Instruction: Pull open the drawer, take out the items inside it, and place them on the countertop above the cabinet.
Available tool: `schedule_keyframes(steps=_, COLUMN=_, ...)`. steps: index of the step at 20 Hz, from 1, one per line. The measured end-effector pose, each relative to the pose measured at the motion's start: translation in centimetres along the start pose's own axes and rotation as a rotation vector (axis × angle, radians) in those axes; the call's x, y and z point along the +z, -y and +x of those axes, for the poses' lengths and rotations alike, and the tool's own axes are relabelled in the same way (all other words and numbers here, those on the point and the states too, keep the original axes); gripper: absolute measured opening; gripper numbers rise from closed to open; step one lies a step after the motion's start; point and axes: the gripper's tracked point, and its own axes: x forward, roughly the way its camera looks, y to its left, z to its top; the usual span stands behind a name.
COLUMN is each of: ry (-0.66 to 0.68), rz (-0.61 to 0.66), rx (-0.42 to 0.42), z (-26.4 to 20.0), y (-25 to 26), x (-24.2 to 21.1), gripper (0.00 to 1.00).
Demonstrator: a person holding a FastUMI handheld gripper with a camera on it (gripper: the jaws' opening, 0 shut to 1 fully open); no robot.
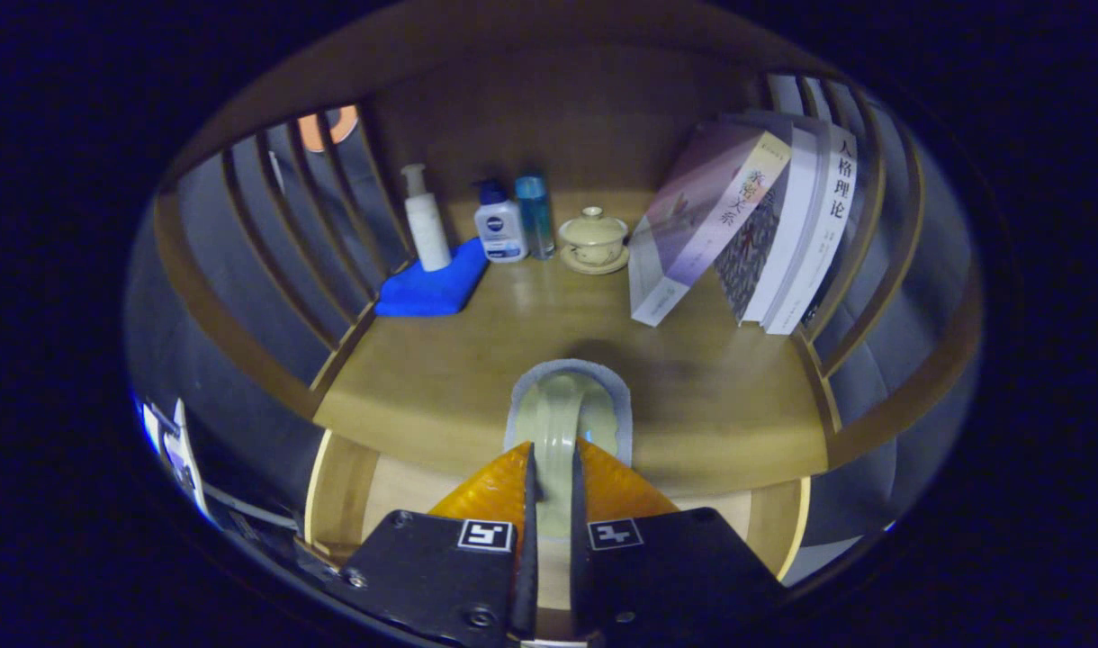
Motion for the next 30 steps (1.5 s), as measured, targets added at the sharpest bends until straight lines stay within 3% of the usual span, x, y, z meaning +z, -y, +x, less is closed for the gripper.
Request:
schedule_keyframes(steps=15, ry=-0.065, rz=0.002, rx=-0.065, z=7.2, y=0.2, x=5.2, gripper=0.17)
schedule_keyframes(steps=19, ry=-0.039, rz=0.008, rx=-0.132, z=8.0, y=1.1, x=5.4, gripper=0.19)
schedule_keyframes(steps=25, ry=0.006, rz=0.009, rx=-0.128, z=6.2, y=0.6, x=5.0, gripper=0.44)
schedule_keyframes(steps=30, ry=0.036, rz=-0.069, rx=-0.047, z=2.2, y=-1.2, x=3.0, gripper=0.59)
